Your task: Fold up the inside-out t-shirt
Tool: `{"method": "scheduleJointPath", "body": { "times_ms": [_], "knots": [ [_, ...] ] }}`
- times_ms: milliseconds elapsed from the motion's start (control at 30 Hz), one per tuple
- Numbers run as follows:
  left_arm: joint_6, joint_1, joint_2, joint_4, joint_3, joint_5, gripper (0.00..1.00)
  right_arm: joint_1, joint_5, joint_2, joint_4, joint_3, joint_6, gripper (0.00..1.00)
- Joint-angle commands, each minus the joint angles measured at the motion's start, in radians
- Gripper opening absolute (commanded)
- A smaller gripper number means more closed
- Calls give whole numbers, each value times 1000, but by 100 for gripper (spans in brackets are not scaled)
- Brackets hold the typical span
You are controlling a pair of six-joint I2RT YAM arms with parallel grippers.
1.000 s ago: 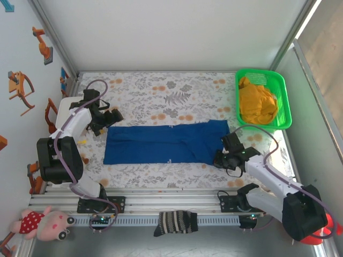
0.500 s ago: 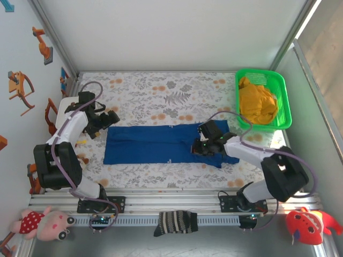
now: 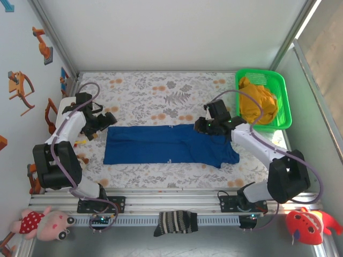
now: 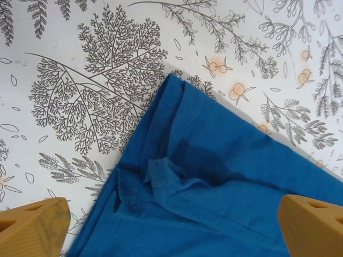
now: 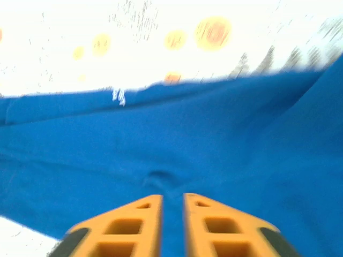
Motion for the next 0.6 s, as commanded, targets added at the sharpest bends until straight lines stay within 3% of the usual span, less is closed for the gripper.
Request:
{"method": "scheduleJointPath", "body": {
  "times_ms": [0,200,367,467,567],
  "knots": [
    [29,1,57,-25,35,0,90,-60,63,35,-104,18,-83,26],
    [43,-9,141,-23,85,16,78,-125,53,141,-83,39,-113,28],
    [44,-32,196,-21,104,25,75,-154,47,219,-43,37,-101,28],
    [43,-41,215,-15,89,34,62,-172,48,248,-18,21,-83,28],
    [41,-42,227,0,63,43,38,-192,43,270,2,0,-56,28]
  ]
}}
